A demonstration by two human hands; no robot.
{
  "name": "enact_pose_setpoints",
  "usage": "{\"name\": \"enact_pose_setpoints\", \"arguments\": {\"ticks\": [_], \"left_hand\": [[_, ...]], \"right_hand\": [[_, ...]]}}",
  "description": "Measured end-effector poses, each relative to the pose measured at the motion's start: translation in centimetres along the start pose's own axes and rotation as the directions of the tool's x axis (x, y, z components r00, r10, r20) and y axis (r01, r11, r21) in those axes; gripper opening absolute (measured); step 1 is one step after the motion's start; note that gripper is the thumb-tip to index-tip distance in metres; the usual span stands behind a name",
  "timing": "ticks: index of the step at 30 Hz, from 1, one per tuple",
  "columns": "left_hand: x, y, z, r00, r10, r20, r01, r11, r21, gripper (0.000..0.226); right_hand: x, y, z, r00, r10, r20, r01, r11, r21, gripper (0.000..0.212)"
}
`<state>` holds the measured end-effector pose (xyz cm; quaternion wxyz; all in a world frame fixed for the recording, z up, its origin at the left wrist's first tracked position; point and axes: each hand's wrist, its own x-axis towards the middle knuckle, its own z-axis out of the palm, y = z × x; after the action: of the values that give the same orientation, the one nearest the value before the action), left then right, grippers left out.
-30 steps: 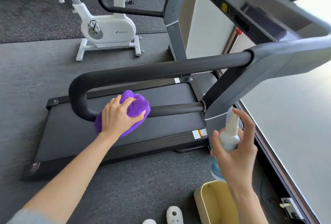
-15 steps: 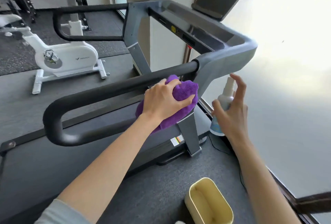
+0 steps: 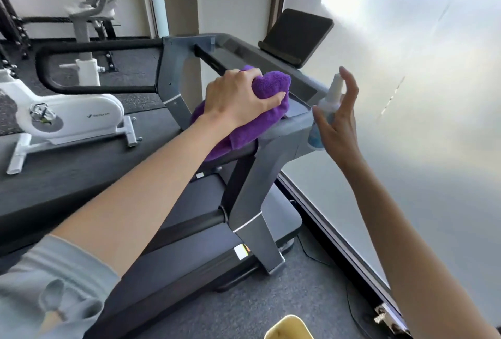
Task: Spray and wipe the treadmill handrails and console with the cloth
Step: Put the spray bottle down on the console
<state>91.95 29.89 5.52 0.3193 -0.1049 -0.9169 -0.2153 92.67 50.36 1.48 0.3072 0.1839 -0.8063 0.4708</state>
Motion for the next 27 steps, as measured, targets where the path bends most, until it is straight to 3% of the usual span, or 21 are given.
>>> {"name": "enact_pose_setpoints", "arguments": {"ticks": [4,11,16,23,25,27], "left_hand": [[3.8,-1.4,1.7,0.998,-0.031,0.063,0.033,0.999,-0.024,0.055],[8.5,-5.2,4.8,0.966,-0.061,0.250,0.085,0.993,-0.085,0.053],[10.2,-6.5,5.8,0.946,-0.072,0.317,0.114,0.986,-0.118,0.050],[10.7,-6.8,5.7,0.946,-0.054,0.318,0.109,0.981,-0.159,0.048],[10.8,-7.1,5.4,0.946,-0.045,0.320,0.105,0.979,-0.175,0.050],[10.8,-7.3,4.7,0.952,-0.027,0.306,0.098,0.971,-0.220,0.049]], "right_hand": [[6.2,2.0,1.5,0.996,-0.021,-0.088,0.019,1.000,-0.020,0.083],[11.7,7.0,6.0,0.971,0.223,-0.081,-0.233,0.961,-0.147,0.095],[12.8,9.1,7.9,0.949,0.292,-0.122,-0.308,0.941,-0.142,0.096],[12.4,8.0,8.2,0.939,0.322,-0.120,-0.340,0.921,-0.190,0.103],[11.5,6.2,8.0,0.938,0.267,-0.221,-0.307,0.936,-0.173,0.100],[9.9,3.7,7.8,0.928,0.168,-0.332,-0.207,0.975,-0.086,0.085]]}}
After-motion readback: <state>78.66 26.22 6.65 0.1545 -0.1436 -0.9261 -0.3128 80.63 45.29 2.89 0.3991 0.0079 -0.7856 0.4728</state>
